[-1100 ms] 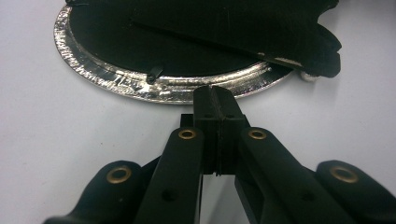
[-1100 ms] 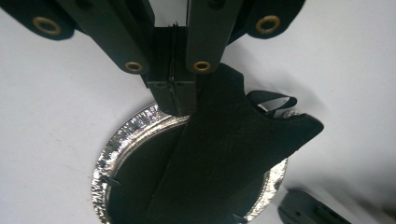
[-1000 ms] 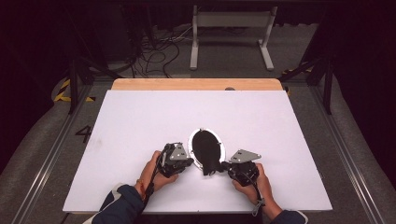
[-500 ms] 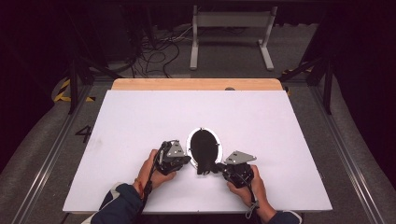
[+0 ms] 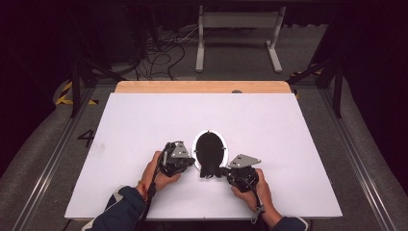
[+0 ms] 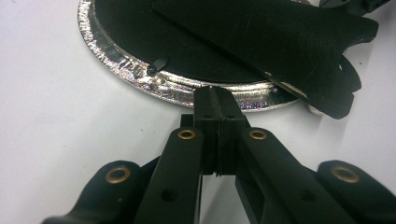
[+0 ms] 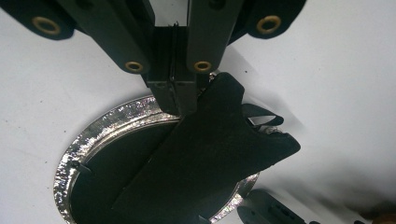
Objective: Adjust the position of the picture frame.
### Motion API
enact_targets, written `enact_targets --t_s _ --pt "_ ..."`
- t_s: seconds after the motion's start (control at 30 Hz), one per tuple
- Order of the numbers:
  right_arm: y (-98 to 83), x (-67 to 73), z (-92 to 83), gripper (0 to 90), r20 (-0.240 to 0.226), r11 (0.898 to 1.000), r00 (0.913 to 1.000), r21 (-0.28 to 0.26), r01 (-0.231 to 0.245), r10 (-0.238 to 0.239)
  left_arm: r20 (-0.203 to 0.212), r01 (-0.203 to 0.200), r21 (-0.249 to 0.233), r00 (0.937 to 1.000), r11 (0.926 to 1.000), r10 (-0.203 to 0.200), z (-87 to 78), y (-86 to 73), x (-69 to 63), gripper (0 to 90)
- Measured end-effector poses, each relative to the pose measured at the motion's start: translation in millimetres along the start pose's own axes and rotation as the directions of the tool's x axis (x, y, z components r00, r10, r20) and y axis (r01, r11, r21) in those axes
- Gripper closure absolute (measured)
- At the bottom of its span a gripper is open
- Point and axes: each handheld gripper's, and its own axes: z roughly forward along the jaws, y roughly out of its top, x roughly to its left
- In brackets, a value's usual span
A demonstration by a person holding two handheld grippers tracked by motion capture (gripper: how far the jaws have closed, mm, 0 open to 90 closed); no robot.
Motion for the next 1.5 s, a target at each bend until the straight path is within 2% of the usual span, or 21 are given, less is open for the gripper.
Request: enact_targets --t_s 0.13,0.4,0.57,0.73,0.8,0.9,1.0,1.03,1.13,1.23,1.33,1.4,1.43,1.5 --pt "-2.3 -0.5 -0.2 90.0 0.002 1.000 1.0000 -0.013 -0.002 0.002 -0.008 -0.003 -0.004 1.0000 1.0000 0.003 1.6 1.0 0.4 89.5" --pt "-2.7 -0.1 -1.0 88.9 0.010 0.999 0.9995 -0.011 0.032 -0.031 -0.016 -0.006 -0.008 0.9999 0.9999 0.006 1.7 0.6 -1.1 88.7" --pt "-4.3 -3.4 -4.8 81.0 -0.011 0.999 0.9992 -0.003 0.038 -0.038 -0.021 -0.023 -0.008 0.9995 0.9997 0.023 -2.5 -0.6 -2.4 87.4" --pt "-7.6 -8.5 -12.5 74.2 -0.067 0.998 0.9956 0.000 0.066 -0.066 -0.036 -0.032 -0.052 0.9989 0.9981 0.030 -21.0 -6.7 -1.0 85.2" --pt "-8.4 -10.0 -13.8 72.9 -0.076 0.997 0.9937 0.004 0.083 -0.083 -0.027 -0.044 -0.074 0.9988 0.9963 0.042 -29.8 -10.3 -0.6 81.3" --pt "-8.3 -11.6 -14.4 70.9 -0.082 0.996 0.9931 0.004 0.084 -0.084 -0.044 -0.070 -0.096 0.9969 0.9929 0.066 -44.3 -16.9 -3.6 75.1" --pt "-7.1 -11.5 -15.7 68.6 -0.087 0.995 0.9916 -0.004 0.096 -0.096 -0.058 -0.067 -0.103 0.9964 0.9924 0.062 -55.6 -23.6 -6.2 68.9" --pt "-6.8 -11.3 -16.3 68.1 -0.089 0.995 0.9910 -0.008 0.099 -0.100 -0.062 -0.067 -0.105 0.9962 0.9922 0.061 -58.9 -26.0 -6.8 63.9" --pt "-5.4 -10.0 -18.7 68.1 -0.099 0.992 0.9870 -0.009 0.126 -0.126 -0.064 -0.054 -0.126 0.9969 0.9906 0.046 -69.8 -35.6 -8.5 56.0" --pt "-0.7 -7.9 -25.4 67.2 -0.102 0.985 0.9802 -0.025 0.168 -0.170 -0.088 -0.036 -0.119 0.9957 0.9922 0.026 -78.9 -48.0 -9.7 45.5" --pt "0.9 -7.9 -27.5 65.1 -0.102 0.985 0.9802 -0.031 0.167 -0.169 -0.116 -0.025 -0.107 0.9932 0.9939 0.012 -85.9 -61.6 -11.5 37.8" --pt "0.8 -7.9 -27.2 64.5 -0.103 0.985 0.9799 -0.026 0.169 -0.170 -0.116 -0.021 -0.108 0.9932 0.9939 0.009 -87.2 -64.6 -11.7 31.8" --pt "0.1 -7.6 -26.6 63.9 -0.104 0.986 0.9801 -0.019 0.168 -0.169 -0.126 0.001 -0.103 0.9919 0.9947 -0.014 -91.3 -72.4 -13.0 27.7" --pt "-0.3 -7.1 -26.1 64.1 -0.106 0.985 0.9790 -0.010 0.174 -0.174 -0.134 0.005 -0.112 0.9908 0.9937 -0.020 -95.9 -79.0 -14.1 23.8"
